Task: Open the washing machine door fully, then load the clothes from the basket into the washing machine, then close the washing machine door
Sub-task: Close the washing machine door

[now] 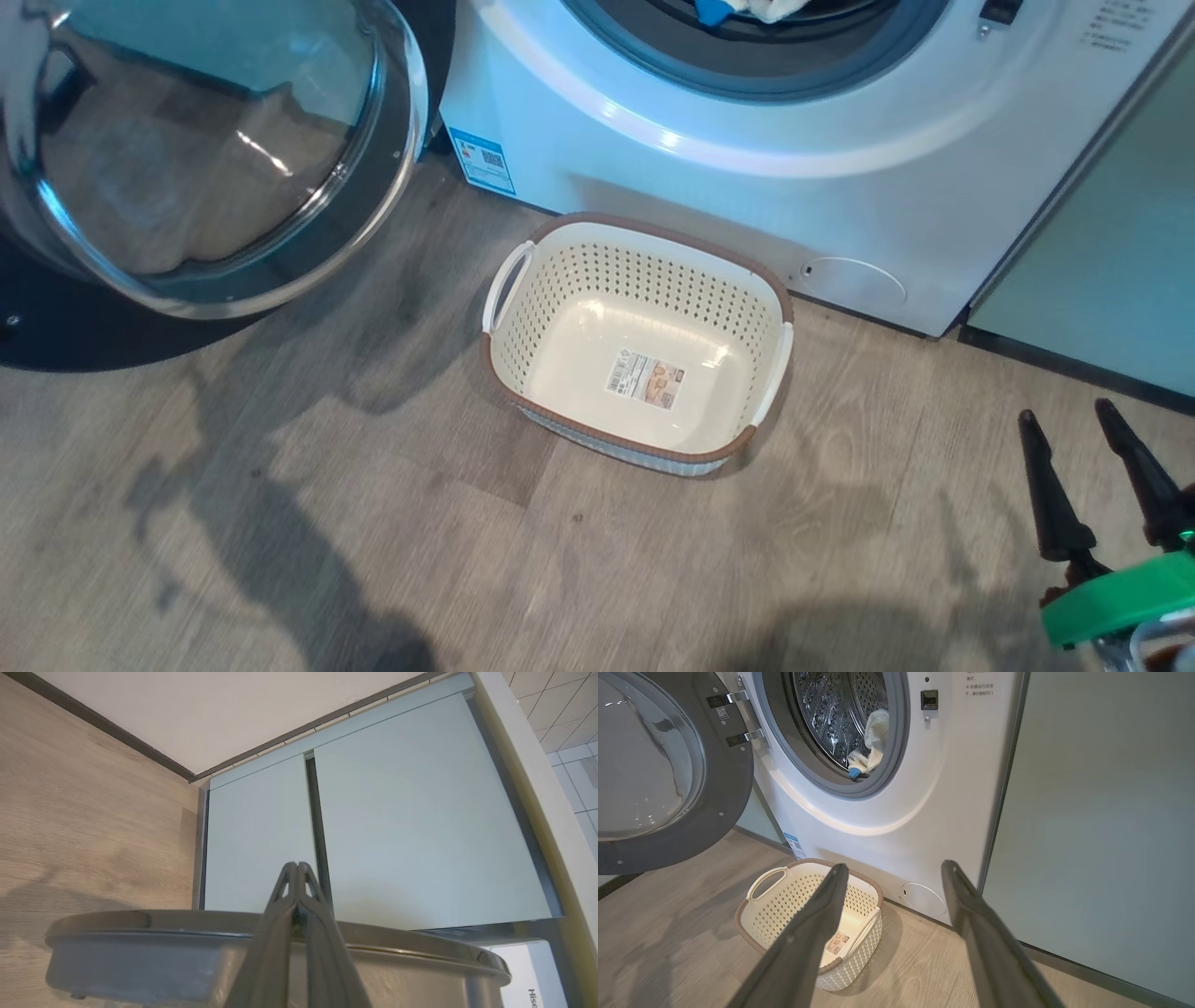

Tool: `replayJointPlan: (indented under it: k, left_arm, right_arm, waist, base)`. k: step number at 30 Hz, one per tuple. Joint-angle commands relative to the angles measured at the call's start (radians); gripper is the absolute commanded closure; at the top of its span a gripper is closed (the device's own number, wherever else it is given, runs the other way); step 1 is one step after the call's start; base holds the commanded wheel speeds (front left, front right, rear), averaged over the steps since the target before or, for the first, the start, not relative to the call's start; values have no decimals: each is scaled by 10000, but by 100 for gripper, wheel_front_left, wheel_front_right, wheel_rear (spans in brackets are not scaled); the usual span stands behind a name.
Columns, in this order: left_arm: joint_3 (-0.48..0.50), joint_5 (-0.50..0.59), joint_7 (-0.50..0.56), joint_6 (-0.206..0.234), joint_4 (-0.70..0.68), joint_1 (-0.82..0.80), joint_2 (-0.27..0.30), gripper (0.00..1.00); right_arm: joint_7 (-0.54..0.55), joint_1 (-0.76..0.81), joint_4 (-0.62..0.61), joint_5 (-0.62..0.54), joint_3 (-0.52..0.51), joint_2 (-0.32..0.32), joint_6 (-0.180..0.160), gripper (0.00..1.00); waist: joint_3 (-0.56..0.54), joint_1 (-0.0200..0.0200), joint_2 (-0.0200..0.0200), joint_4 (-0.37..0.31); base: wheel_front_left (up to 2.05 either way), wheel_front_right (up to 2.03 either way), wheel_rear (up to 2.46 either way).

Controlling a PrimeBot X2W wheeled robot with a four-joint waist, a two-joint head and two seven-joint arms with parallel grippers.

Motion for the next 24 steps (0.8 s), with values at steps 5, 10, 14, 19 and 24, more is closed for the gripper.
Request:
replayJointPlan:
  k: [5,10,14,19,24]
  left_arm:
    - [-191,249,95,-16,-153,-372,825,100]
    - [-327,327,193,-54,-49,-549,816,100]
    - [-546,452,534,-37,77,-637,767,100]
    - [-909,637,1239,-77,262,-607,600,100]
    - [-1164,727,1811,-200,288,-563,456,100]
  right_arm:
    - [-67,-324,-299,-13,139,-318,17,0]
    - [-67,-398,-288,-20,175,-347,17,0]
    - [-67,-420,-289,-30,168,-343,17,0]
    - [-67,-396,-230,-30,190,-334,17,0]
    - [-67,-306,-199,-22,184,-275,17,0]
  waist:
    - [107,-1,0,-34]
    - [145,-1,0,-72]
    - [121,-1,0,-77]
    - [-16,-1,0,-55]
    - [-221,-1,0,16]
  base:
    - [0,0,0]
    - [0,0,0]
    - [0,0,0]
    - [0,0,0]
    - [0,0,0]
